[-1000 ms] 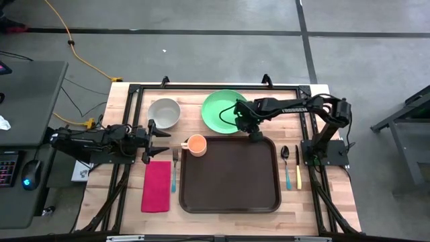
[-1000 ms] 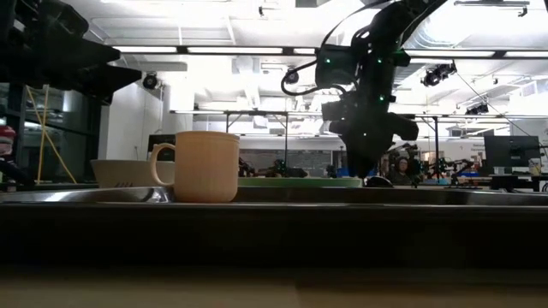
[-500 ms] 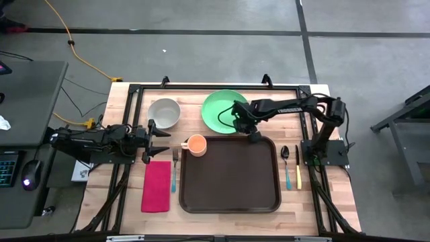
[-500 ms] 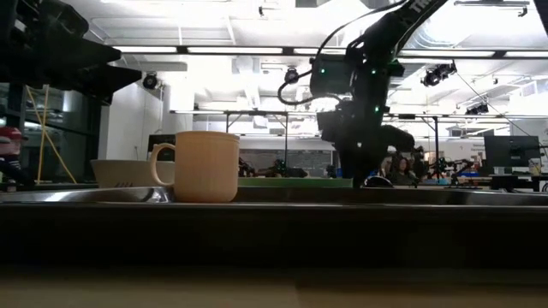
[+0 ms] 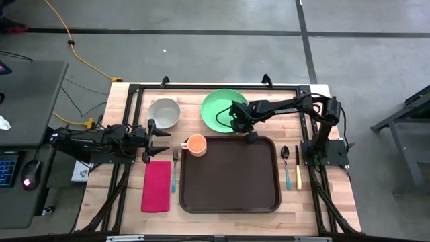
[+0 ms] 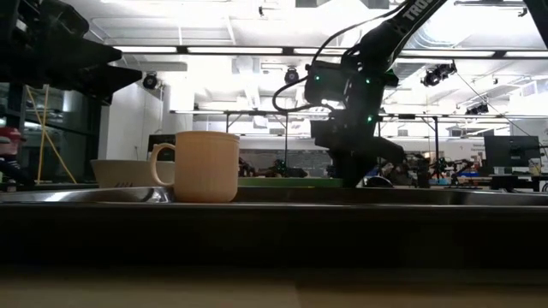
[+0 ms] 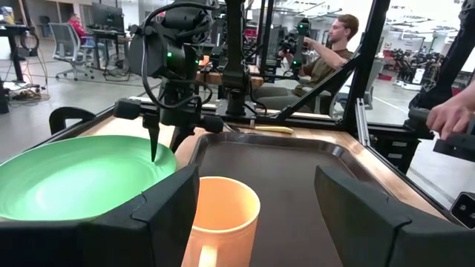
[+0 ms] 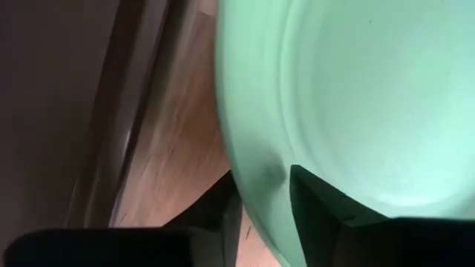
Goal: Set up tray
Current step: Put the green plate on the brown serving tray
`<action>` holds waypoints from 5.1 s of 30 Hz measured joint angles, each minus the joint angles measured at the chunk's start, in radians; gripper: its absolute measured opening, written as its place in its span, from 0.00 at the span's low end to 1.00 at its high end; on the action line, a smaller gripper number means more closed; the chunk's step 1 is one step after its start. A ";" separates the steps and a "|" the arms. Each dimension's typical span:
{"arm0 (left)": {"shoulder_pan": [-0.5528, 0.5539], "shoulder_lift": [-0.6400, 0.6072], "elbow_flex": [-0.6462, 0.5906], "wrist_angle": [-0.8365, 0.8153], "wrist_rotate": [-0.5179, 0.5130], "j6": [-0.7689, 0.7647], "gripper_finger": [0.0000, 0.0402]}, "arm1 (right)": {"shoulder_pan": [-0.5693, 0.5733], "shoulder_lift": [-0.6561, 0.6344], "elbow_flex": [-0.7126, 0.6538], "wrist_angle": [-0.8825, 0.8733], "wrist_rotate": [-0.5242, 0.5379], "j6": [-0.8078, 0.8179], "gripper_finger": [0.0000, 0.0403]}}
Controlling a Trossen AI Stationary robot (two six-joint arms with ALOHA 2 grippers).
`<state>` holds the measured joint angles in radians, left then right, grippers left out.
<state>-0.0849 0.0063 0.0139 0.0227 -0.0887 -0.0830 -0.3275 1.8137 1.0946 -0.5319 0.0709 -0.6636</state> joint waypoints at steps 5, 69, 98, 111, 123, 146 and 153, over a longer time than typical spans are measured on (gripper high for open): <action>0.000 0.000 0.000 0.000 0.000 0.000 0.74 | 0.000 0.000 0.000 0.010 -0.019 0.001 0.11; 0.000 0.000 0.000 -0.003 -0.002 0.030 0.74 | 0.490 -0.101 0.266 -0.455 0.144 0.657 0.00; 0.000 0.000 0.000 -0.005 0.015 0.055 0.74 | 0.742 -0.057 0.266 -0.246 0.045 1.148 0.00; 0.000 0.000 0.000 -0.011 0.056 0.052 0.74 | 0.750 0.006 0.266 -0.115 -0.003 1.306 0.00; 0.000 0.000 0.000 -0.012 0.056 0.051 0.74 | 0.754 0.077 0.266 -0.010 -0.068 1.357 0.00; 0.000 0.000 0.000 -0.014 0.056 0.052 0.74 | 0.751 0.119 0.266 0.108 -0.121 1.417 0.01; 0.000 0.000 0.000 -0.017 0.076 0.052 0.74 | 0.747 0.133 0.266 0.161 -0.143 1.435 0.12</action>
<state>-0.0853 0.0065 0.0139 0.0059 -0.0123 -0.0307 0.4191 1.9465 1.3605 -0.3706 -0.0719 0.7715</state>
